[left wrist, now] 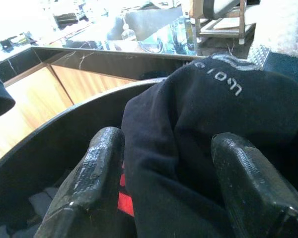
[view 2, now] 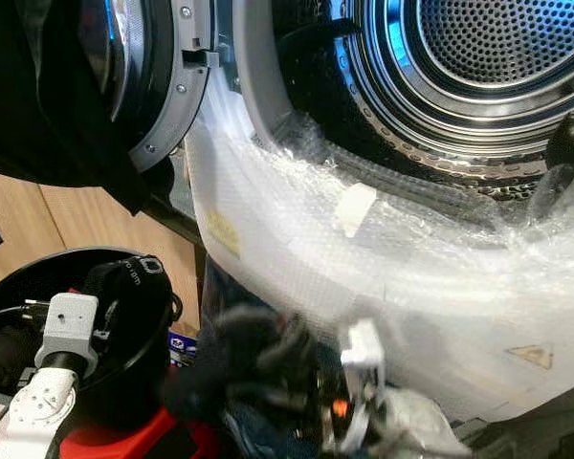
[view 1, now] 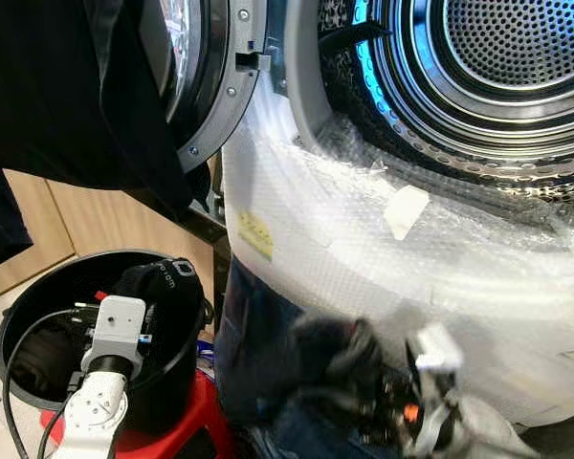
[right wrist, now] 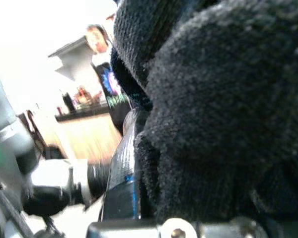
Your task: Clothes washing
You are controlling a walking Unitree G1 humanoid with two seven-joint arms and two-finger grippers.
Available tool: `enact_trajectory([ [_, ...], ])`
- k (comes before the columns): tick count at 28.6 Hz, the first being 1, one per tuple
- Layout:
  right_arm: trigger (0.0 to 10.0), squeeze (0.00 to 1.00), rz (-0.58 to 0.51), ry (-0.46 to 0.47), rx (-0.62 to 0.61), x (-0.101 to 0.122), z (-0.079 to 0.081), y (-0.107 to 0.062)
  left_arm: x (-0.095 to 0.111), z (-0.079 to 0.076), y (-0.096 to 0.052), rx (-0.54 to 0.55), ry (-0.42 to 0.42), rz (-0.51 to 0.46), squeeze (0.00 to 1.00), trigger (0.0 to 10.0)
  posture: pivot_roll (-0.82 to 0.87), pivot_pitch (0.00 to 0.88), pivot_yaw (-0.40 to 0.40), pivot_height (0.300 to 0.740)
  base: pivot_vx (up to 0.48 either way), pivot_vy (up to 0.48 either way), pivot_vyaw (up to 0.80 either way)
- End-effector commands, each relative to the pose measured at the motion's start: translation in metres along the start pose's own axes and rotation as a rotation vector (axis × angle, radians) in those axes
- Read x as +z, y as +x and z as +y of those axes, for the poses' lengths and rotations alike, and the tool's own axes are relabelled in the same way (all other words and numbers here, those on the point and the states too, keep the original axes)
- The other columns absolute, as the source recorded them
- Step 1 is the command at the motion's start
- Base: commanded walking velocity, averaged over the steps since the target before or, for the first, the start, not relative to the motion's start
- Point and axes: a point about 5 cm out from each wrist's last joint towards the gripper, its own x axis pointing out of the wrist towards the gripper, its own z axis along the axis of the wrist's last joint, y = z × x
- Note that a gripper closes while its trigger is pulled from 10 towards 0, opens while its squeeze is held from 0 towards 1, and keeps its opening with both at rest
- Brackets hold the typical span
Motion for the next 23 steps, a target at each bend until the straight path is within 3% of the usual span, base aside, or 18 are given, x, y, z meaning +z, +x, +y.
enact_trajectory([
  [1, 0.0, 0.0, -0.043, -0.042, 0.024, 0.017, 0.004, 0.004, -0.004, -0.004, -0.002, -0.024, 0.002, 0.012, 0.0, 10.0, 0.22, 0.0, -0.096, 0.74, 0.0, 0.0, 0.0],
  [7, 0.0, 0.0, -0.091, -0.121, 0.046, 0.045, -0.003, 0.019, -0.003, -0.002, 0.001, -0.013, 0.004, 0.006, 0.0, 10.0, 0.22, 0.0, -0.085, 0.74, 0.0, 0.0, 0.0],
  [10, 0.0, 0.0, -0.134, -0.283, -0.018, 0.077, -0.019, 0.042, -0.002, -0.002, 0.001, -0.014, -0.008, 0.002, 0.0, 10.0, 0.22, 0.0, -0.082, 0.74, 0.0, 0.0, 0.0],
  [15, 0.0, 0.0, -0.182, -0.397, -0.068, 0.105, -0.031, 0.064, 0.003, -0.003, 0.004, -0.013, -0.041, -0.014, 0.0, 10.0, 0.22, 0.0, -0.071, 0.74, 0.0, 0.0, 0.0],
  [18, 0.0, 0.0, -0.225, -0.418, -0.077, 0.12, -0.034, 0.077, 0.005, -0.004, 0.006, -0.014, -0.037, -0.022, 0.0, 10.0, 0.23, 0.0, -0.074, 0.74, 0.0, 0.0, 0.0],
  [23, 0.0, 0.0, -0.403, -0.435, -0.076, 0.157, -0.027, 0.106, 0.004, -0.004, 0.006, -0.005, -0.068, -0.01, 0.0, 10.0, 0.25, 0.0, -0.076, 0.74, 0.0, 0.0, 0.0],
])
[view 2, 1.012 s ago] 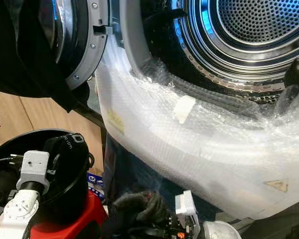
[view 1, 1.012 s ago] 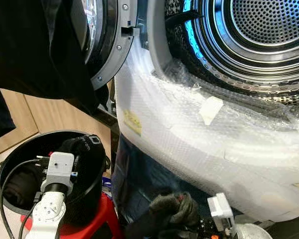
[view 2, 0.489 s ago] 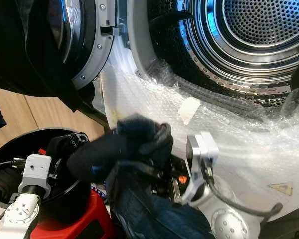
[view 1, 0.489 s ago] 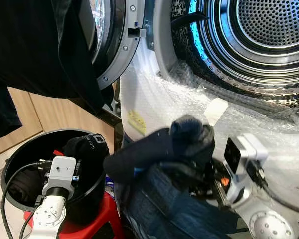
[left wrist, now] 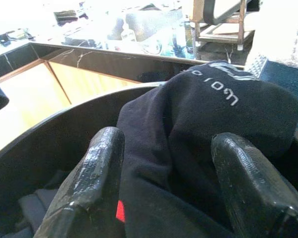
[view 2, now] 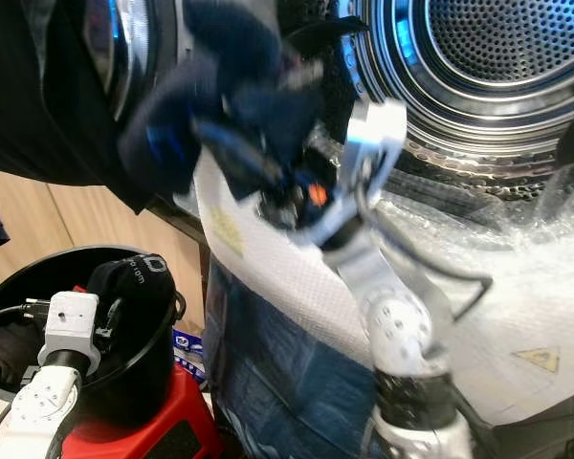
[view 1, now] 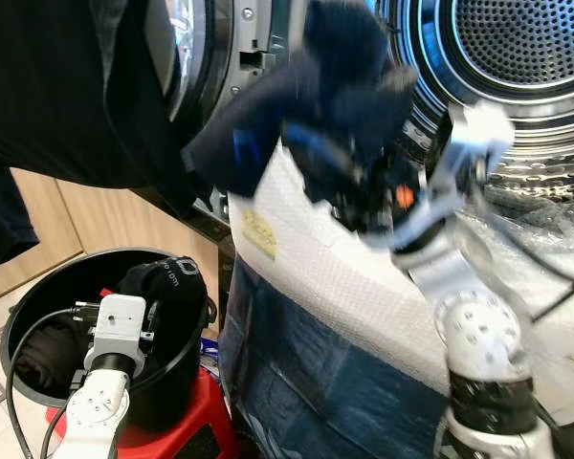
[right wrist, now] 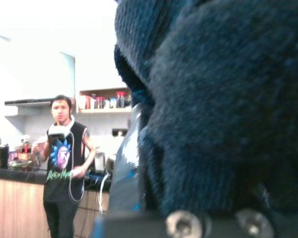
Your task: Clothes washing
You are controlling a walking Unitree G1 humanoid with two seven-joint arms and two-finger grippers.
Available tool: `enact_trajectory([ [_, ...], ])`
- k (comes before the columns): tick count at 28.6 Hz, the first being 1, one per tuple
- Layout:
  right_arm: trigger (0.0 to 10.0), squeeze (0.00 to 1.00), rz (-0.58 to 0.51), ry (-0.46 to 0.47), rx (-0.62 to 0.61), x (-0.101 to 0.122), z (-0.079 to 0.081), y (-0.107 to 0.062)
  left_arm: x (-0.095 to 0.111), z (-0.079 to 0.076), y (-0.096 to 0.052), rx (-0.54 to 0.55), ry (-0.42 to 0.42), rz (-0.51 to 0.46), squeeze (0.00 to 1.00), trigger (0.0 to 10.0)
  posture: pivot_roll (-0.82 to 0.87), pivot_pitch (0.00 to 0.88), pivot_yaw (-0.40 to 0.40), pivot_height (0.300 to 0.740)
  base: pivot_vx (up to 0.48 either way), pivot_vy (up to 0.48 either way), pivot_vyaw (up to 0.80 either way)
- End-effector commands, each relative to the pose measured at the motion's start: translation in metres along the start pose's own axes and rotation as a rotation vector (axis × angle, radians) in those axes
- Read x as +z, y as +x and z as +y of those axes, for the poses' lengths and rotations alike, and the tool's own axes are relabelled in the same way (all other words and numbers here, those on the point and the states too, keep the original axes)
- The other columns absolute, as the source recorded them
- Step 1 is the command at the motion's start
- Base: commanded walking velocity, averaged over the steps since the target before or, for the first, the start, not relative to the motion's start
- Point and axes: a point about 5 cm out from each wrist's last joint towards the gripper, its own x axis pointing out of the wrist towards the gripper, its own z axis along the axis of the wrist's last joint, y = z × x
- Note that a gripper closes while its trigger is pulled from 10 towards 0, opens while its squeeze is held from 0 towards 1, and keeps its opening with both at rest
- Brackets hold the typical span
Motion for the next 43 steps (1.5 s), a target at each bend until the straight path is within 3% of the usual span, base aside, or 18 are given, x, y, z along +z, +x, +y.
enact_trajectory([
  [1, 0.0, 0.0, -0.051, -0.03, -0.022, 0.012, -0.002, 0.005, 0.0, -0.002, 0.0, -0.004, -0.013, 0.002, 0.0, 10.0, 0.25, 0.0, -0.076, 0.74, 0.0, 0.0, 0.0],
  [5, 0.0, 0.0, 0.01, -0.145, -0.139, 0.018, -0.025, 0.022, -0.001, -0.004, -0.002, -0.006, -0.036, 0.01, 0.0, 10.0, 0.24, 0.0, -0.07, 0.74, 0.0, 0.0, 0.0],
  [6, 0.0, 0.0, 0.05, -0.162, -0.263, 0.02, -0.047, 0.026, -0.001, -0.006, -0.002, -0.009, -0.036, 0.012, 0.0, 10.0, 0.24, 0.0, -0.069, 0.74, 0.0, 0.0, 0.0],
  [7, 0.0, 0.0, 0.05, -0.162, -0.263, 0.02, -0.047, 0.026, -0.001, -0.006, -0.002, -0.009, -0.036, 0.012, 0.0, 10.0, 0.24, 0.0, -0.069, 0.74, 0.0, 0.0, 0.0],
  [8, 0.0, 0.0, 0.076, -0.16, -0.339, 0.021, -0.059, 0.028, -0.001, -0.006, -0.002, -0.01, -0.038, 0.012, 0.0, 10.0, 0.23, 0.0, -0.066, 0.74, 0.0, 0.0, 0.0],
  [9, 0.0, 0.0, 0.147, -0.159, -0.488, 0.019, -0.082, 0.027, -0.002, -0.006, -0.001, -0.018, -0.035, 0.015, 0.0, 10.0, 0.22, 0.0, -0.057, 0.74, 0.0, 0.0, 0.0],
  [10, 0.0, 0.0, 0.147, -0.159, -0.488, 0.019, -0.082, 0.027, -0.002, -0.006, -0.001, -0.018, -0.035, 0.015, 0.0, 10.0, 0.22, 0.0, -0.057, 0.74, 0.0, 0.0, 0.0],
  [11, 4.8, 0.0, 0.183, -0.165, -0.575, 0.018, -0.096, 0.026, -0.003, -0.007, -0.001, -0.023, -0.036, 0.02, 0.0, 10.0, 0.21, 0.0, -0.052, 0.74, 0.0, 0.0, 0.0],
  [12, 4.8, 0.0, 0.188, -0.166, -0.6, 0.019, -0.101, 0.026, -0.003, -0.007, -0.001, -0.023, -0.038, 0.023, 0.0, 10.0, 0.21, 0.0, -0.052, 0.74, 0.0, 0.0, 0.0],
  [13, 10.0, 0.0, 0.208, -0.178, -0.656, 0.02, -0.108, 0.025, -0.003, -0.008, -0.001, -0.026, -0.041, 0.021, 0.0, 10.0, 0.21, 0.0, -0.053, 0.74, 0.0, 0.0, 0.0],
  [20, 10.0, 0.0, 0.333, -0.307, -1.016, 0.035, -0.14, 0.023, -0.003, -0.013, -0.003, -0.033, -0.049, 0.021, 0.0, 10.0, 0.22, 0.0, -0.057, 0.74, 0.0, 0.0, 0.0],
  [22, 10.0, 0.0, 0.315, -0.362, -1.058, 0.044, -0.143, 0.022, -0.002, -0.014, -0.003, -0.038, -0.054, 0.014, 0.0, 10.0, 0.22, 0.0, -0.06, 0.74, 0.0, 0.0, 0.0],
  [32, 10.0, 0.0, 0.359, -0.431, -1.33, 0.056, -0.155, -0.002, 0.001, -0.013, 0.002, -0.036, -0.05, 0.005, 0.0, 10.0, 0.22, 0.0, -0.06, 0.74, 0.0, 0.0, 0.0],
  [33, 10.0, 0.08, 0.377, -0.439, -1.355, 0.054, -0.156, -0.007, 0.002, -0.013, 0.001, -0.036, -0.051, 0.005, 0.0, 10.0, 0.22, 0.0, -0.059, 0.74, 0.0, 0.0, 0.0],
  [34, 10.0, 0.08, 0.387, -0.447, -1.365, 0.053, -0.156, -0.009, 0.002, -0.013, 0.001, -0.036, -0.051, 0.005, 0.0, 10.0, 0.22, 0.0, -0.06, 0.74, 0.0, 0.0, 0.0],
  [35, 10.0, 0.67, 0.395, -0.445, -1.377, 0.052, -0.157, -0.011, 0.001, -0.013, 0.001, -0.037, -0.051, 0.005, 0.0, 10.0, 0.22, 0.0, -0.06, 0.74, 0.0, 0.0, 0.0],
  [36, 10.0, 1.0, 0.398, -0.442, -1.389, 0.051, -0.158, -0.013, 0.001, -0.013, 0.0, -0.039, -0.051, 0.005, 0.0, 10.0, 0.22, 0.0, -0.06, 0.74, 0.0, 0.0, 0.0],
  [43, 10.0, 1.0, 0.393, -0.448, -1.416, 0.05, -0.158, -0.015, 0.002, -0.013, -0.001, -0.048, -0.046, 0.005, 0.0, 10.0, 0.23, 0.0, -0.056, 0.74, 0.0, 0.0, 0.0],
])
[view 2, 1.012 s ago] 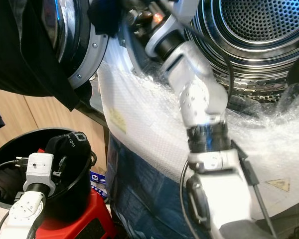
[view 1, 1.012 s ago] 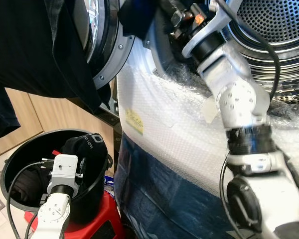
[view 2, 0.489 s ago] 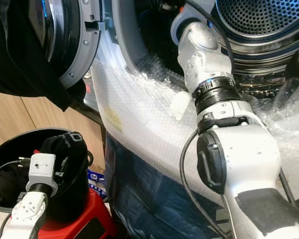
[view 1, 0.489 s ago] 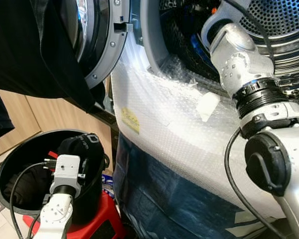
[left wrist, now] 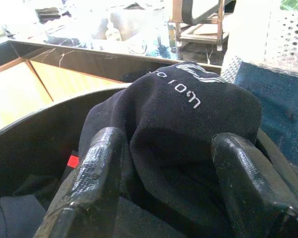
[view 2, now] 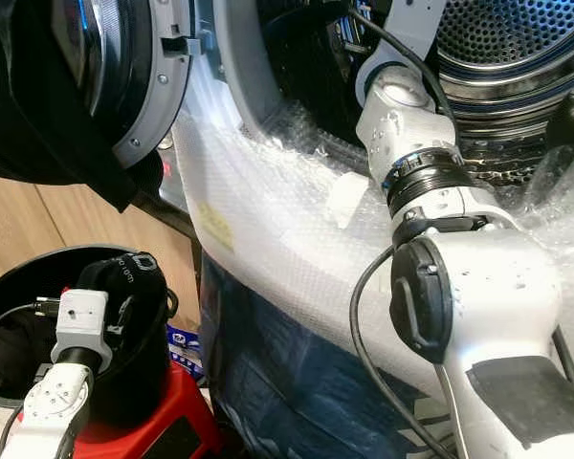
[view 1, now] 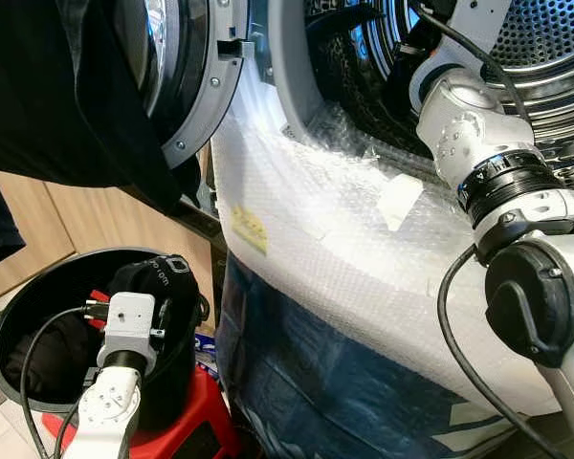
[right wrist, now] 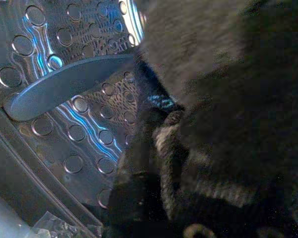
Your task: Clothes washing
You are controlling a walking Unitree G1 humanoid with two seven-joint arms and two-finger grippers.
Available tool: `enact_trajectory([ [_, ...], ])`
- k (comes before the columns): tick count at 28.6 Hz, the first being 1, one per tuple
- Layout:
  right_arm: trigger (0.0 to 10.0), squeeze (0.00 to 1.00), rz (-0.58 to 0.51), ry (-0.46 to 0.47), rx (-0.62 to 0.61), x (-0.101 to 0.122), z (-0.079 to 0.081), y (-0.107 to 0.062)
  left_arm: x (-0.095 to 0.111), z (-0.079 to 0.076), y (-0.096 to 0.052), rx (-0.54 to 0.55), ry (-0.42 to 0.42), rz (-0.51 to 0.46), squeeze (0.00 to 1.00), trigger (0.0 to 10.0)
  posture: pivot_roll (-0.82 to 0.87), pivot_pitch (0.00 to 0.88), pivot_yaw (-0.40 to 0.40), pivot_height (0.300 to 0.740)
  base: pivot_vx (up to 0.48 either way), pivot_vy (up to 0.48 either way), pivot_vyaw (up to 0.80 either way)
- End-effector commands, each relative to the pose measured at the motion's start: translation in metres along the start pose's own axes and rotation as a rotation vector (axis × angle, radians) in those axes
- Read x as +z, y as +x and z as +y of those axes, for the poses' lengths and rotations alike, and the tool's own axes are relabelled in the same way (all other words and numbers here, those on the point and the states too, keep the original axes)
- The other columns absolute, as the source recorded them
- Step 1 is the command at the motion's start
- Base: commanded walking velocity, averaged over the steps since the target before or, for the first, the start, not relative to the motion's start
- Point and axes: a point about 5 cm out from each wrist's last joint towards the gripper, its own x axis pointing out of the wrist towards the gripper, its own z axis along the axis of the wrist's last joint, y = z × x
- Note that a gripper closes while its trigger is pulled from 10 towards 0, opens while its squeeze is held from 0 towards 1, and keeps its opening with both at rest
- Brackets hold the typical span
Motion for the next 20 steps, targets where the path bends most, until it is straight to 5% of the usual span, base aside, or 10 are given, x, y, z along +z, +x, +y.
enact_trajectory([
  [1, 10.0, 1.0, -0.025, -0.022, -0.019, 0.006, -0.002, 0.0, 0.0, -0.003, -0.002, -0.019, -0.006, 0.008, 0.0, 10.0, 0.23, 0.0, -0.058, 0.74, 0.0, 0.0, 0.0],
  [15, 10.0, 1.0, -0.023, -0.114, -0.013, -0.001, -0.001, 0.0, 0.004, -0.001, -0.004, -0.029, 0.003, 0.0, 0.0, 10.0, 0.23, 0.003, -0.048, 0.74, 0.0, 0.0, 0.0],
  [20, 10.0, 1.0, -0.127, -0.099, -0.053, 0.018, -0.006, 0.0, 0.006, -0.003, -0.004, -0.035, -0.003, -0.004, 0.0, 10.0, 0.23, 0.013, -0.047, 0.74, 0.0, 0.0, 0.0],
])
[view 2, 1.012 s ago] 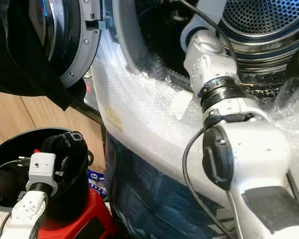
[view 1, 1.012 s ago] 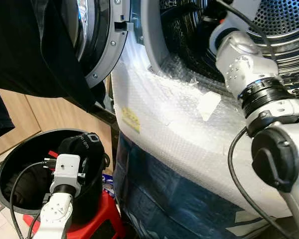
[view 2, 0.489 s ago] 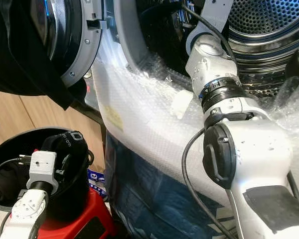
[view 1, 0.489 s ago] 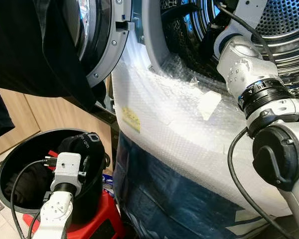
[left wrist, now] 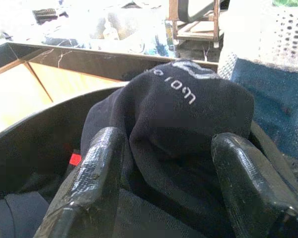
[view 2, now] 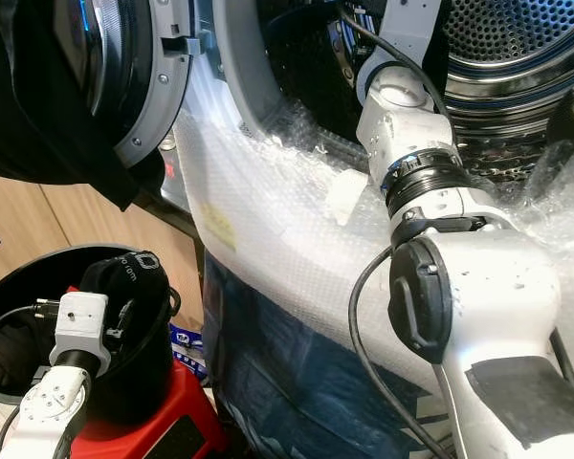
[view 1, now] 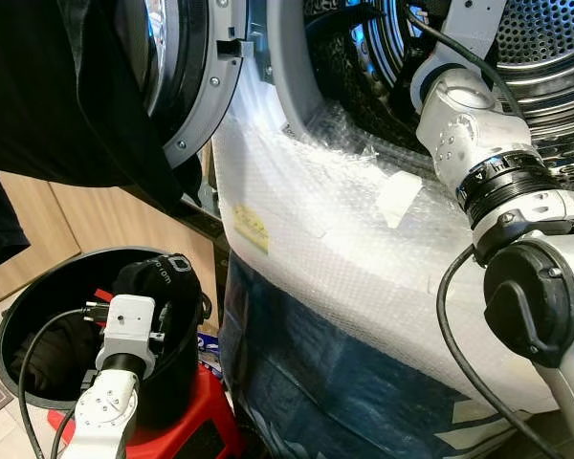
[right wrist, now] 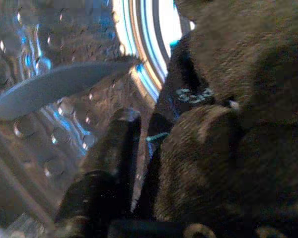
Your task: Clothes washing
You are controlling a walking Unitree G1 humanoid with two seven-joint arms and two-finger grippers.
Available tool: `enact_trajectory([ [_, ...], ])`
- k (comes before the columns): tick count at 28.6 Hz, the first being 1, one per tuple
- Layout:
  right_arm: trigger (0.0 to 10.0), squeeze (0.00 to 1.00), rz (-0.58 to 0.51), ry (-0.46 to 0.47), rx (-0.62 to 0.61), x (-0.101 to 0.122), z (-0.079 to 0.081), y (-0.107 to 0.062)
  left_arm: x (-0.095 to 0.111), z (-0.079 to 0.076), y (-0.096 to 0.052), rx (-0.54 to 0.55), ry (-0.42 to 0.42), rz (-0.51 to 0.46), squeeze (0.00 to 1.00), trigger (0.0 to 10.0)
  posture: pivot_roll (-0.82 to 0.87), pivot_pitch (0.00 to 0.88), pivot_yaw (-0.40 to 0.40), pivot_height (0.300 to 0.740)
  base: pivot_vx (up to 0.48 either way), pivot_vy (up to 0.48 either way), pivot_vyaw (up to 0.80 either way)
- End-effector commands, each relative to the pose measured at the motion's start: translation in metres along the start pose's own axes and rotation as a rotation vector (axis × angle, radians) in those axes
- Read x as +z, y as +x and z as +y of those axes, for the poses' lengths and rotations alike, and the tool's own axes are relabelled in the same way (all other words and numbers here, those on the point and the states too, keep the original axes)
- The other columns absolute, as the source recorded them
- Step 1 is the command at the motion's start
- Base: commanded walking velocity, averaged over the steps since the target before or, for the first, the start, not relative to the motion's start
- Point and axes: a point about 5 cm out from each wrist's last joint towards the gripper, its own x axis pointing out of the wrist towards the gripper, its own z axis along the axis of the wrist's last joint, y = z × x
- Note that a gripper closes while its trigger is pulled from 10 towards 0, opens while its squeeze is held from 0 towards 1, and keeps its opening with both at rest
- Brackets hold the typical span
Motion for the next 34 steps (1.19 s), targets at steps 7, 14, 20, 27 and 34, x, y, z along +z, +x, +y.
enact_trajectory([
  [7, 10.0, 1.0, 0.04, 0.013, -0.059, -0.009, -0.01, 0.001, 0.004, -0.01, -0.002, -0.051, -0.015, 0.0, 0.0, 10.0, 0.23, 0.017, -0.045, 0.74, 0.0, 0.0, 0.0],
  [14, 10.0, 1.0, 0.051, 0.042, 0.001, -0.004, 0.001, 0.0, 0.004, -0.009, -0.005, -0.071, -0.009, 0.012, 0.0, 10.0, 0.23, 0.035, -0.044, 0.74, 0.0, 0.0, 0.0],
  [20, 10.0, 1.0, 0.139, 0.145, 0.043, -0.021, 0.009, -0.002, 0.004, -0.016, -0.006, -0.103, -0.016, 0.025, 0.0, 10.0, 0.21, 0.039, -0.058, 0.74, 0.0, 0.0, 0.0],
  [27, 10.0, 0.0, 0.159, 0.268, 0.006, -0.022, 0.01, -0.003, 0.002, -0.021, -0.007, -0.123, -0.019, 0.039, 0.0, 10.0, 0.19, 0.047, -0.057, 0.74, 0.0, 0.0, 0.0],
  [34, 10.0, 0.0, 0.212, 0.265, 0.026, -0.021, 0.017, -0.005, 0.0, -0.022, -0.009, -0.13, -0.025, 0.05, 0.0, 10.0, 0.19, 0.055, -0.056, 0.74, 0.0, 0.0, 0.0],
])
